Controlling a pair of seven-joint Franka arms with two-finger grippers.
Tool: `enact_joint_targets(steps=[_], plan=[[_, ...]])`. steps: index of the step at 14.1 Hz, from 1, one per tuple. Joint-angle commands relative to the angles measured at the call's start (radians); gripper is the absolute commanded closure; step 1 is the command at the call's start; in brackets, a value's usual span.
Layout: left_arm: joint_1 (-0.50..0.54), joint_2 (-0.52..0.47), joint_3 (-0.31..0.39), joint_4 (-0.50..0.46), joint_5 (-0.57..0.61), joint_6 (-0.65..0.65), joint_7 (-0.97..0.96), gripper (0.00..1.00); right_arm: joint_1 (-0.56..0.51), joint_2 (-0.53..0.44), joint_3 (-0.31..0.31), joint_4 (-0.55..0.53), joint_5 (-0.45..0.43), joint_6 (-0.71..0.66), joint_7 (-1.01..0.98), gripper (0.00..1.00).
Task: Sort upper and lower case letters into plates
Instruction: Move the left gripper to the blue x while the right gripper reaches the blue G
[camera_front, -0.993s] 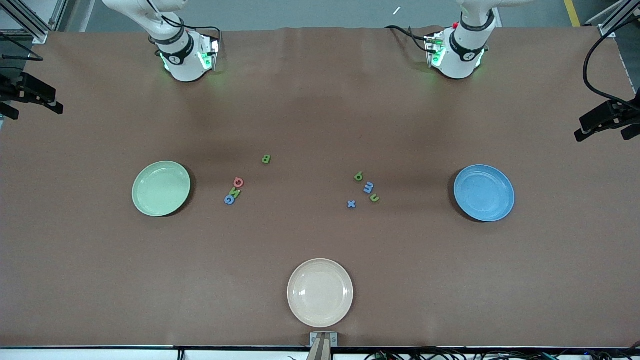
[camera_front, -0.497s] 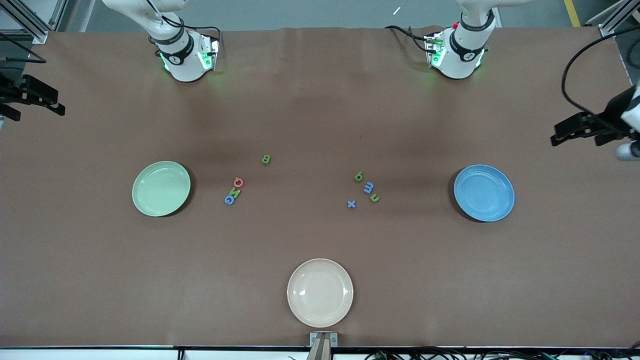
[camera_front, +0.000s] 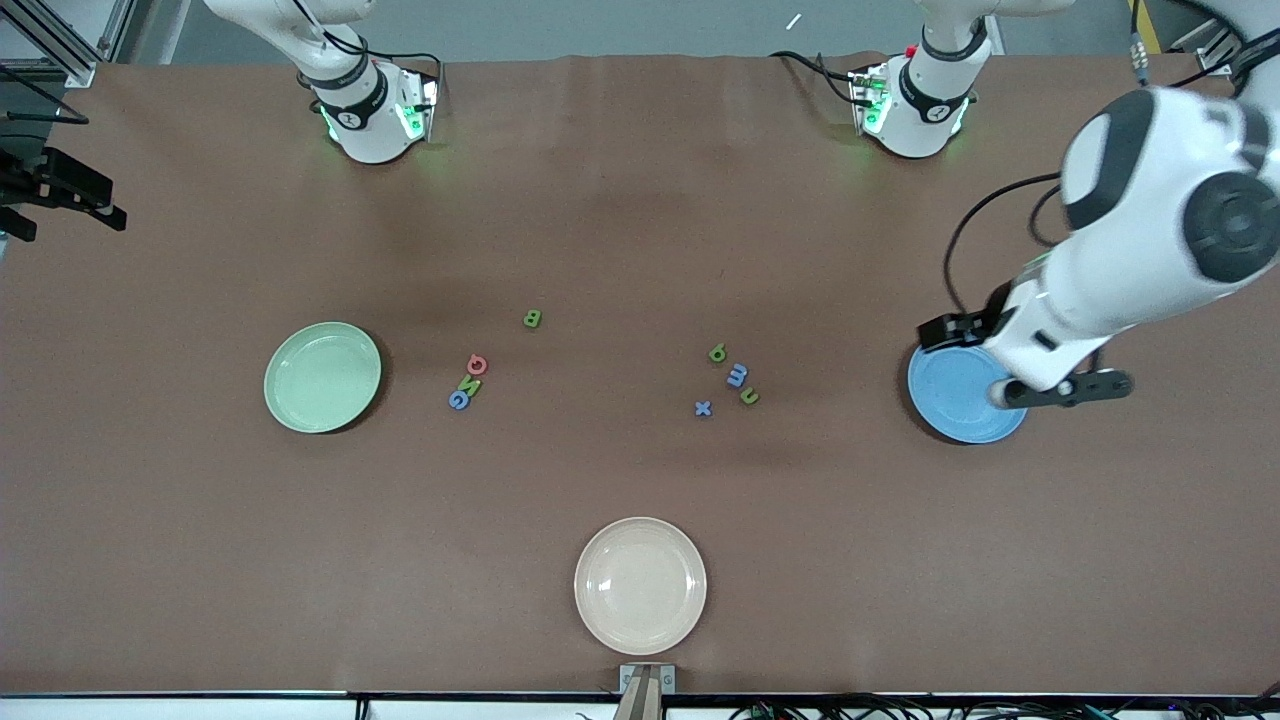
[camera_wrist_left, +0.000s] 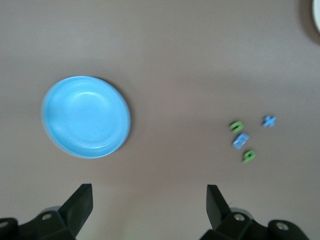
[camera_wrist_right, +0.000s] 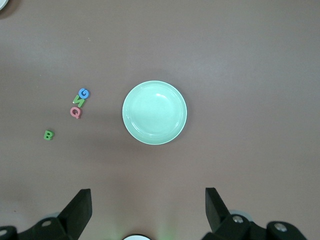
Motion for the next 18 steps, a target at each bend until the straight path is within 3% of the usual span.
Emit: enact_joint_targets(steps=[1, 4, 9, 12, 16, 18], plan=[[-0.079, 0.103, 0.005, 0.021, 0.043, 0.122, -0.088, 0.00, -0.008, 0.055, -0.002, 0.022, -0.001, 0.007, -0.002, 0.00], [-0.163, 0.220, 0.005, 0.021, 0.070, 0.261, -0.147, 0.00, -0.011, 0.189, -0.004, 0.028, -0.001, 0.010, -0.005, 0.00], [-0.265, 0.418, 0.005, 0.057, 0.064, 0.489, -0.292, 0.00, -0.089, 0.306, -0.005, 0.040, 0.000, 0.142, -0.007, 0.00], [-0.331, 0.466, 0.018, 0.055, 0.069, 0.531, -0.342, 0.00, -0.070, 0.310, 0.001, 0.037, 0.006, 0.151, 0.127, 0.00], [-0.397, 0.499, 0.049, 0.055, 0.073, 0.543, -0.357, 0.01, -0.022, 0.396, 0.000, 0.025, 0.112, 0.283, 0.289, 0.00], [-0.402, 0.518, 0.052, 0.055, 0.073, 0.574, -0.359, 0.05, 0.025, 0.422, 0.000, 0.004, 0.117, 0.347, 0.436, 0.00]])
